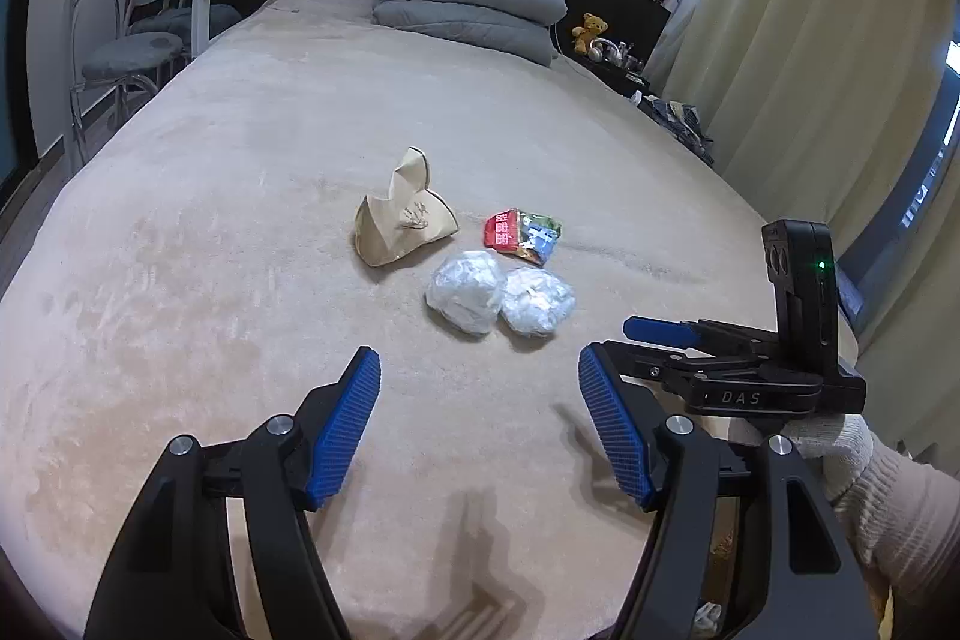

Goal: Collect trash
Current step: 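Raise both open tools back toward the white plastic bags on the bed, then grasp a white plastic bag with the right tool while the left tool grasps the other, then carry both white plastic bags down over the black bin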

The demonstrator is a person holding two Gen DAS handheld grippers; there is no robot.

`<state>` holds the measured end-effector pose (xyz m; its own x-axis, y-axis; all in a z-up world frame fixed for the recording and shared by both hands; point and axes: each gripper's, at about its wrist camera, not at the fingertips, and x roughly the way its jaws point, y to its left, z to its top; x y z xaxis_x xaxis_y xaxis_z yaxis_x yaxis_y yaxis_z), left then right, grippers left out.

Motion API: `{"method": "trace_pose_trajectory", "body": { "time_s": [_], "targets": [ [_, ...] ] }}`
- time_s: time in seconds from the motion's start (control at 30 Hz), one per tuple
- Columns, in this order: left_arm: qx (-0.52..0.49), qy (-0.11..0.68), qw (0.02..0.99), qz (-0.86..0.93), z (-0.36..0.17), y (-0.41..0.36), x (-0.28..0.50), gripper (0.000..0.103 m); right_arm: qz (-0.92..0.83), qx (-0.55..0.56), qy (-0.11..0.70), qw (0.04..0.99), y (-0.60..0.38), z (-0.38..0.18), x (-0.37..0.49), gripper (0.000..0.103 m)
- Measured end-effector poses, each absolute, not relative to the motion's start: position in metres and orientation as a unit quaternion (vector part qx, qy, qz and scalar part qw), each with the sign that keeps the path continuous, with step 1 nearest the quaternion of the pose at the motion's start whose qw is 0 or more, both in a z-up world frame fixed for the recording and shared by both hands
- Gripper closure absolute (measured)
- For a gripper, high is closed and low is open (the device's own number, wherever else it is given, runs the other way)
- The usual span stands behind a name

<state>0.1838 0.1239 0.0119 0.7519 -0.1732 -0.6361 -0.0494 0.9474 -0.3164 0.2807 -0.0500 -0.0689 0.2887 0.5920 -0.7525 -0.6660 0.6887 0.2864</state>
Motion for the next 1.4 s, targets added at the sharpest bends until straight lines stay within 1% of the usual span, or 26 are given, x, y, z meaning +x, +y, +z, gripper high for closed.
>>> {"method": "trace_pose_trajectory", "body": {
  "time_s": [0.23,0.27,0.3,0.37,0.4,0.47,0.53,0.57,0.63,0.9,0.93,0.97,1.0,1.2,1.4],
  "targets": [
    [-0.162,0.361,0.918,-0.028,0.003,0.141,0.205,0.036,0.392,-0.022,0.46,0.796,-0.023,-0.082,0.317,0.033],
    [-0.163,0.363,0.917,-0.028,0.002,0.143,0.207,0.036,0.39,-0.022,0.466,0.794,-0.019,-0.085,0.321,0.035],
    [-0.163,0.365,0.916,-0.026,0.0,0.145,0.209,0.036,0.389,-0.023,0.471,0.792,-0.016,-0.088,0.325,0.038],
    [-0.16,0.369,0.915,-0.025,-0.004,0.147,0.213,0.036,0.394,-0.015,0.476,0.786,-0.013,-0.093,0.329,0.039],
    [-0.159,0.372,0.914,-0.024,-0.005,0.149,0.214,0.036,0.396,-0.012,0.48,0.783,-0.012,-0.094,0.329,0.041],
    [-0.159,0.377,0.912,-0.023,-0.009,0.15,0.217,0.036,0.405,-0.016,0.481,0.778,-0.01,-0.094,0.327,0.046],
    [-0.161,0.382,0.91,-0.023,-0.013,0.151,0.22,0.036,0.41,-0.025,0.482,0.774,-0.005,-0.095,0.324,0.054],
    [-0.162,0.384,0.909,-0.023,-0.015,0.151,0.221,0.036,0.409,-0.032,0.485,0.772,-0.003,-0.095,0.323,0.055],
    [-0.16,0.388,0.907,-0.023,-0.017,0.15,0.224,0.036,0.411,-0.037,0.482,0.773,-0.002,-0.094,0.32,0.058],
    [-0.139,0.404,0.904,-0.02,-0.026,0.138,0.235,0.035,0.407,-0.022,0.465,0.786,-0.018,-0.075,0.315,0.06],
    [-0.133,0.405,0.904,-0.02,-0.027,0.135,0.237,0.034,0.403,-0.022,0.461,0.79,-0.022,-0.071,0.314,0.06],
    [-0.126,0.406,0.905,-0.019,-0.029,0.132,0.24,0.03,0.398,-0.023,0.457,0.795,-0.026,-0.068,0.313,0.06],
    [-0.122,0.408,0.905,-0.021,-0.031,0.129,0.242,0.029,0.395,-0.023,0.453,0.799,-0.029,-0.065,0.311,0.06],
    [-0.086,0.406,0.91,-0.024,-0.037,0.11,0.26,0.029,0.388,-0.013,0.444,0.808,-0.05,-0.049,0.302,0.06],
    [-0.078,0.409,0.909,-0.02,-0.044,0.101,0.281,0.029,0.374,-0.014,0.442,0.815,-0.067,-0.047,0.305,0.06]
  ]
}}
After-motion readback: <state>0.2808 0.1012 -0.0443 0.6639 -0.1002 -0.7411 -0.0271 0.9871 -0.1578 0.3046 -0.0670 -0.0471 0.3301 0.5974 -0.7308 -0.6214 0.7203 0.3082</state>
